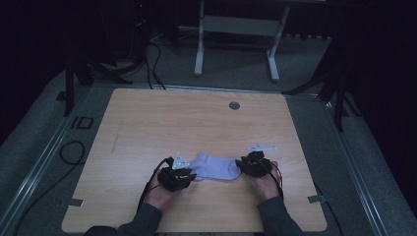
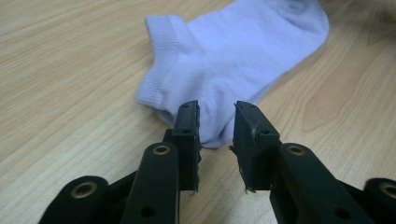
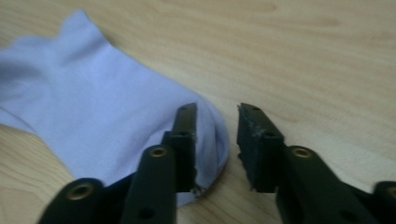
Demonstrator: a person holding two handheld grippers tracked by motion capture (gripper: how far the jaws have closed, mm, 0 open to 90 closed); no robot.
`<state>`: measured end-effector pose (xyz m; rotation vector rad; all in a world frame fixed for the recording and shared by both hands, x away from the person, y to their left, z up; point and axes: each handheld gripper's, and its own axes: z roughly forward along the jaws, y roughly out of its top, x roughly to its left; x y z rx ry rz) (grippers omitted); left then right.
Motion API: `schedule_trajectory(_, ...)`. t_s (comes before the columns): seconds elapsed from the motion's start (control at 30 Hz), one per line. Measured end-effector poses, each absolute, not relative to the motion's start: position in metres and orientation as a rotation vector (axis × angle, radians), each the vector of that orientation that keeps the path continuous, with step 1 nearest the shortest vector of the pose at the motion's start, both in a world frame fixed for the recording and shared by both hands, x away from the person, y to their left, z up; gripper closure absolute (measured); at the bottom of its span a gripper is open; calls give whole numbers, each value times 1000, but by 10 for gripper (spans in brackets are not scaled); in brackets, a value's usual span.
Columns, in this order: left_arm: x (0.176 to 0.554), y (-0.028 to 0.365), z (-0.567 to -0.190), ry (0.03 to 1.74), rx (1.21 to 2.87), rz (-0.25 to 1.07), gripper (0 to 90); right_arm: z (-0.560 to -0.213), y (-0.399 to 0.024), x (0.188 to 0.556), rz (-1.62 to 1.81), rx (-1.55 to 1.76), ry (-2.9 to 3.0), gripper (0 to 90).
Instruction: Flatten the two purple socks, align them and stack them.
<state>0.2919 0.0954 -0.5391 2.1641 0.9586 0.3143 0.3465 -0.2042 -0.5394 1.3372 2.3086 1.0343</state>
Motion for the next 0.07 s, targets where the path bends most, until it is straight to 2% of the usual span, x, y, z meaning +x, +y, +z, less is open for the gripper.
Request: schedule_trajectory(0.07, 293, 98, -539, 971, 2158, 316, 700, -537, -206, 346, 1050, 1330, 2301, 616)
